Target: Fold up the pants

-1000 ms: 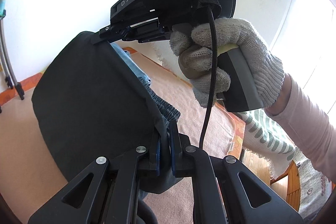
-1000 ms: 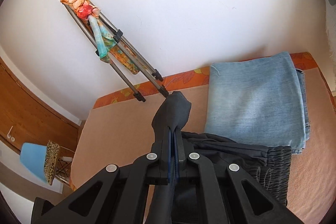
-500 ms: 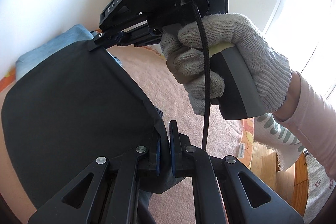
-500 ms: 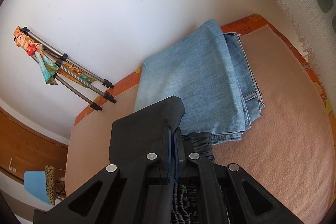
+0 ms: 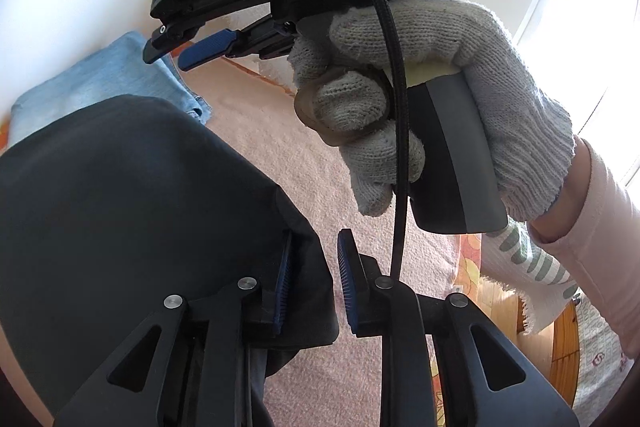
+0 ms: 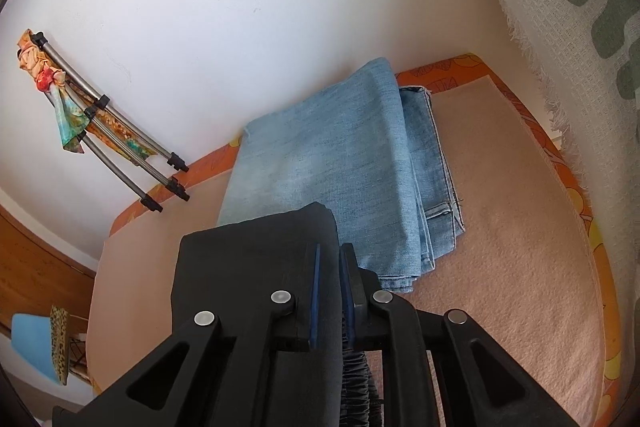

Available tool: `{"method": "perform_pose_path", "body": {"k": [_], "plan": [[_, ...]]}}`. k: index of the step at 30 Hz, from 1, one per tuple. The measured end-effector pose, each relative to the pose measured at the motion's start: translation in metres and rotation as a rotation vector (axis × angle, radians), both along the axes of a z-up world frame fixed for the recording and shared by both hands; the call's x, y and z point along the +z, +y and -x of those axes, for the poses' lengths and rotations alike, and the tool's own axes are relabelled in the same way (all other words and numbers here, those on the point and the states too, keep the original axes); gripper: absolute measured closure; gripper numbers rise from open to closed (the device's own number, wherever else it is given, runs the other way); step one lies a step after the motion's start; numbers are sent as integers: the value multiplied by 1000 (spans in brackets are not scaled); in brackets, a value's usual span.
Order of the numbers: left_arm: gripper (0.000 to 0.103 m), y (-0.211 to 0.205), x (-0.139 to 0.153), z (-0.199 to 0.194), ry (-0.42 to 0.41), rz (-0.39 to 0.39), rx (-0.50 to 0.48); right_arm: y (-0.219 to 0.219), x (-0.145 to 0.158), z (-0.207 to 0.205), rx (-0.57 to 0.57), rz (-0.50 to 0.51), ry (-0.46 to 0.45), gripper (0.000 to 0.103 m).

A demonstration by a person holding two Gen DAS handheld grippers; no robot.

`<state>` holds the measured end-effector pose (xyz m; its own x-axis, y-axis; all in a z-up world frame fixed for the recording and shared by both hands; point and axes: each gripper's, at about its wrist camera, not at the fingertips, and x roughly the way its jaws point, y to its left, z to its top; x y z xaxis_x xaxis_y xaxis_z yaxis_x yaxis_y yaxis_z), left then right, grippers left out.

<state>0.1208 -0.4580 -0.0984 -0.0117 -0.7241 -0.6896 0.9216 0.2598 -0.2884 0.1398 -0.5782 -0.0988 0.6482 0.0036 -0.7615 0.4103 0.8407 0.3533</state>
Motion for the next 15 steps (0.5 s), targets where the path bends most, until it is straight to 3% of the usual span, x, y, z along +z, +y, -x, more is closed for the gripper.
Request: {"method": "perform_pose_path", "body": {"k": [1, 3, 8, 15], "plan": [[81, 1, 2, 2, 0, 3, -1, -1, 5, 3, 0, 6, -12, 70], [80, 5, 6, 4, 5, 11, -4, 2, 14, 10, 4, 35, -24, 69], [66, 37, 20, -3, -4, 15, 20, 12, 26, 28, 43, 85, -26, 60], [59, 100, 23, -32, -25, -11, 157, 36, 30, 54, 125, 164, -29, 35]]}}
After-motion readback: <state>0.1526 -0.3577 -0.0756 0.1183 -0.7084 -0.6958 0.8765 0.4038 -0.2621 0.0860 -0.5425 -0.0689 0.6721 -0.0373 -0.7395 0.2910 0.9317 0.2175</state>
